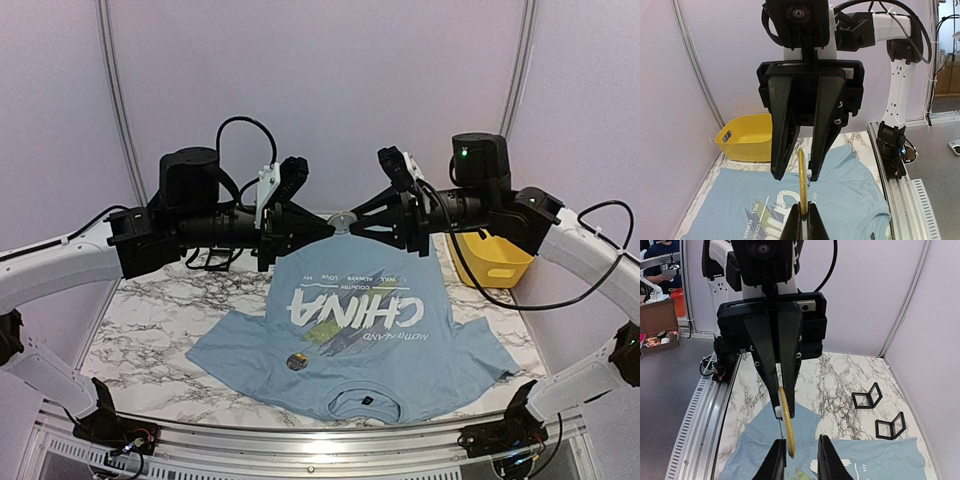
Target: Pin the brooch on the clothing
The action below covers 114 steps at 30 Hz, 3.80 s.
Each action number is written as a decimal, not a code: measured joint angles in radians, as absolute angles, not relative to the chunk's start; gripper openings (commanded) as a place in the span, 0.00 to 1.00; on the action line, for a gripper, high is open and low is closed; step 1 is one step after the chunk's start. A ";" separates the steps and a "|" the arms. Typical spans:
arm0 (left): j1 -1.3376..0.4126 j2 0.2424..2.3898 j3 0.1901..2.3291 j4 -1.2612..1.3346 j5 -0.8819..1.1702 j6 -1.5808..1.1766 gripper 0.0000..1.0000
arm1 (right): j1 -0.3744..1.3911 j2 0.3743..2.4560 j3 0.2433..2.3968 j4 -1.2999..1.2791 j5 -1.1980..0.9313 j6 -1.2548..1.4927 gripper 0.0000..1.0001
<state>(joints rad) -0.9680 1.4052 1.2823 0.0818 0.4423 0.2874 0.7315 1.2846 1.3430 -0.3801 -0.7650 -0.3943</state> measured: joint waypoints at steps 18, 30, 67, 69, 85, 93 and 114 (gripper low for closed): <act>-0.967 1.405 1.292 0.117 0.437 0.235 0.35 | 0.731 1.296 1.320 -0.245 -0.776 -0.280 0.00; -0.967 1.403 1.271 0.239 0.435 0.187 0.31 | 0.744 1.280 1.198 -0.006 -0.768 -0.145 0.00; -0.992 1.388 1.198 0.446 0.401 0.091 0.21 | 0.757 1.252 1.141 0.210 -0.810 -0.057 0.00; -0.992 1.389 1.200 0.446 0.401 0.090 0.17 | 0.757 1.252 1.141 0.210 -0.810 -0.057 0.00; -0.995 1.421 1.216 0.447 0.389 0.093 0.06 | 0.757 1.252 1.141 0.208 -0.802 -0.060 0.00; -0.997 1.421 1.217 0.442 0.343 0.094 0.01 | 0.760 1.252 1.141 0.199 -0.776 -0.081 0.00; -1.020 1.421 1.216 0.434 0.185 0.071 0.04 | 0.775 1.253 1.142 0.179 -0.667 -0.135 0.00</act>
<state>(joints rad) -1.0199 1.4208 1.2163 0.4335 0.1848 0.0708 0.7753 1.2526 1.1423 0.1791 -0.6670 -0.1349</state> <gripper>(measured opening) 0.058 0.003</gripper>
